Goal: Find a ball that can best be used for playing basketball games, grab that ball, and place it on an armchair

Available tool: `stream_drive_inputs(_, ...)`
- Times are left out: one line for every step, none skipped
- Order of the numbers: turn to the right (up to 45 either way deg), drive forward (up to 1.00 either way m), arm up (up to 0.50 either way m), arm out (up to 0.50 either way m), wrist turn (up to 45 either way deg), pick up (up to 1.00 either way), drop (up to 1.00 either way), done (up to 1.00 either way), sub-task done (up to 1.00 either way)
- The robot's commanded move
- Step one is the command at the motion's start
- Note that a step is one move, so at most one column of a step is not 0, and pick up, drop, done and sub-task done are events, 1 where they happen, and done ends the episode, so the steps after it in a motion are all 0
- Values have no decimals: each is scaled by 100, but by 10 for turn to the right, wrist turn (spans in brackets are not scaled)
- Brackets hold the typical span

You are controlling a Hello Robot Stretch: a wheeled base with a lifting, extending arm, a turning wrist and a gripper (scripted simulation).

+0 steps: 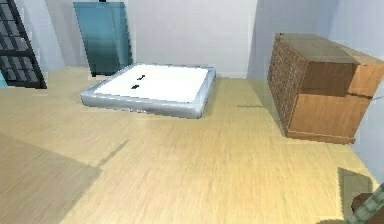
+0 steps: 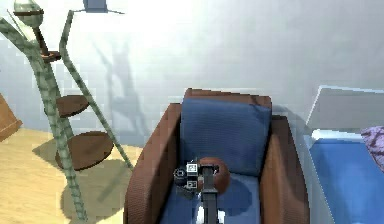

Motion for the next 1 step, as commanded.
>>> stream_drive_inputs(0,0,0,0,0,0,0,100,0)
